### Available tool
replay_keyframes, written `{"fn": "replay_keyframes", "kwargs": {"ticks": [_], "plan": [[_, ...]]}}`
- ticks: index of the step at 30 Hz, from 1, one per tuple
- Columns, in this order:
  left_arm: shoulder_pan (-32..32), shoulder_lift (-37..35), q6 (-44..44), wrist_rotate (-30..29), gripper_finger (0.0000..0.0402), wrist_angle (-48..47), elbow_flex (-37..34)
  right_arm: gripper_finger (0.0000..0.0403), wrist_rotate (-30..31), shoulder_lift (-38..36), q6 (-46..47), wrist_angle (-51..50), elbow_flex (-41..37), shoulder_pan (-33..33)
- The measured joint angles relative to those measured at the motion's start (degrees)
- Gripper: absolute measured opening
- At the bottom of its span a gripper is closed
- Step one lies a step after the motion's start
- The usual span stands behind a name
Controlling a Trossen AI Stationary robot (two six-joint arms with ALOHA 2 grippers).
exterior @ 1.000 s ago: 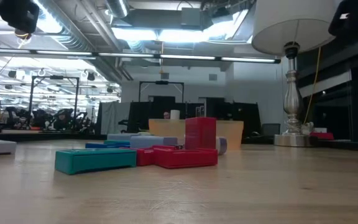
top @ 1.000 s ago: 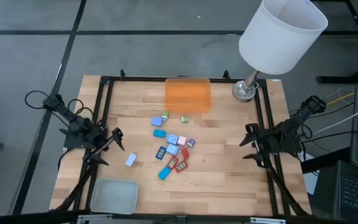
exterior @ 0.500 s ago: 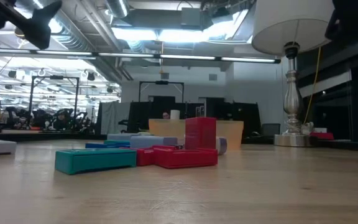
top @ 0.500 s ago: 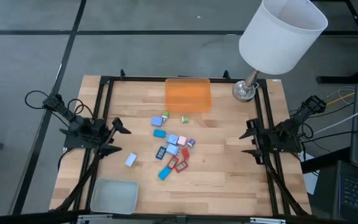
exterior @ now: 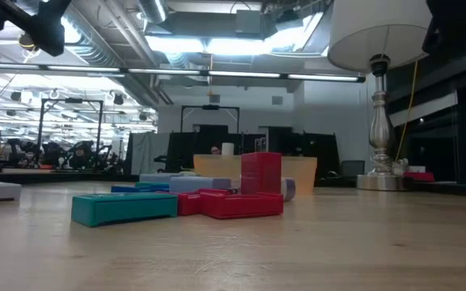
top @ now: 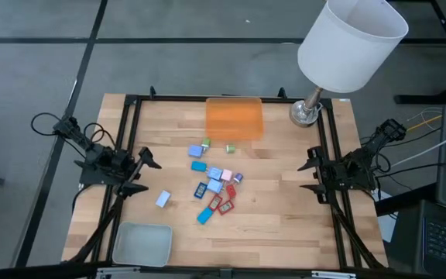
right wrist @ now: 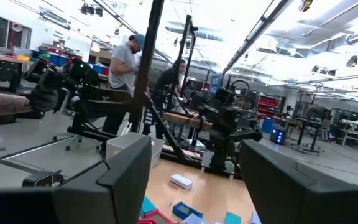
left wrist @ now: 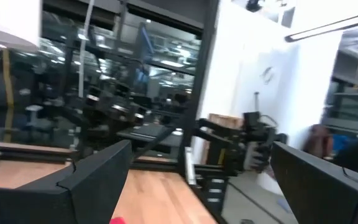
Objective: Pick & Place Office items
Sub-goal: Put the white digital timer into the gray bin
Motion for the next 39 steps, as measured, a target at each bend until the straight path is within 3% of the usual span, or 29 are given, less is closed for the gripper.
{"fn": "replay_keyframes", "kwargs": {"ticks": [15,27,30,33,39], "plan": [[0.02,0.00,-4.15,-10.00,0.0377,1.73,0.07,0.0241,0.13,0.00,1.47,0.02,0.00,0.00],[0.02,0.00,-6.07,-10.70,0.0372,-3.32,0.07,0.0241,0.09,0.00,1.64,0.02,0.00,0.00],[0.02,0.00,-3.29,-9.50,0.0347,-3.90,0.07,0.0241,0.31,0.00,8.23,0.14,0.00,-0.01],[0.02,0.00,-0.54,-10.87,0.0303,-3.89,0.07,0.0241,4.72,-0.02,14.25,1.97,0.00,-0.04],[0.89,0.00,2.76,-15.06,0.0201,-5.24,0.07,0.0241,12.23,0.00,10.79,3.99,0.01,-0.34]]}}
